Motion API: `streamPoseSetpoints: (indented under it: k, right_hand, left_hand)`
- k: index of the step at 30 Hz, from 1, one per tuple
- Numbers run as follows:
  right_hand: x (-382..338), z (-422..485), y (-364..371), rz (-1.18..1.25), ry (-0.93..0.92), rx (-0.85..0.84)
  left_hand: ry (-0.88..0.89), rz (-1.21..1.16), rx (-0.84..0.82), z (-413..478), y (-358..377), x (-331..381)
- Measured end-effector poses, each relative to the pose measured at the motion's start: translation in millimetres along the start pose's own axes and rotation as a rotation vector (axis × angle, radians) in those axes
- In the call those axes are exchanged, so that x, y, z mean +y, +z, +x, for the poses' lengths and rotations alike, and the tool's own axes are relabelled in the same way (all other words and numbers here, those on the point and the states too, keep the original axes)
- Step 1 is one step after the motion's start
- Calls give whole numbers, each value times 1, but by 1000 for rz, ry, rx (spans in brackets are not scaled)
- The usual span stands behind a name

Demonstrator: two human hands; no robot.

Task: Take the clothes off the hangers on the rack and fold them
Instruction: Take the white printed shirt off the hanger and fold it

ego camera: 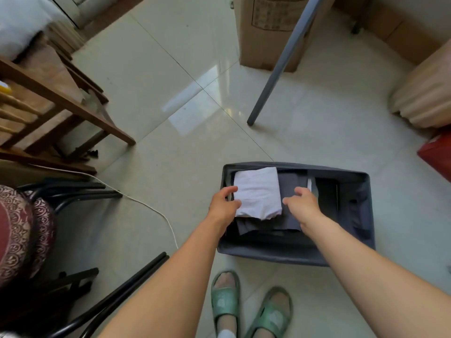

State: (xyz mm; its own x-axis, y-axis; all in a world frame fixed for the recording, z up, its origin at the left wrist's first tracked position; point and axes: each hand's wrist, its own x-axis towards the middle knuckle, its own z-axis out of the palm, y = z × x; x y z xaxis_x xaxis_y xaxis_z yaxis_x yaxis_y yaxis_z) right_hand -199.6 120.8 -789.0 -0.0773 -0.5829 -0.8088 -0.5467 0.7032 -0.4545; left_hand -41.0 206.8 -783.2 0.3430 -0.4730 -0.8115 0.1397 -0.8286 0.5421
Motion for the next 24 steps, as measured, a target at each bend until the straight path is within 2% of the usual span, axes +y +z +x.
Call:
streamPoseSetpoints:
  k: [5, 14, 18, 24]
  right_hand:
    - [3, -24, 0, -43, -45, -3]
    - [-32, -128, -47, 280, -71, -107]
    - [-45, -187, -90, 399, -121, -137]
    - [-51, -279, -166, 619, -151, -129]
  left_hand:
    - [12, -56, -33, -22, 4, 7]
    - [23, -357, -83, -133, 1, 65]
    - [81, -465, -88, -195, -8, 96]
    - [76, -670, -160, -286, -10, 140]
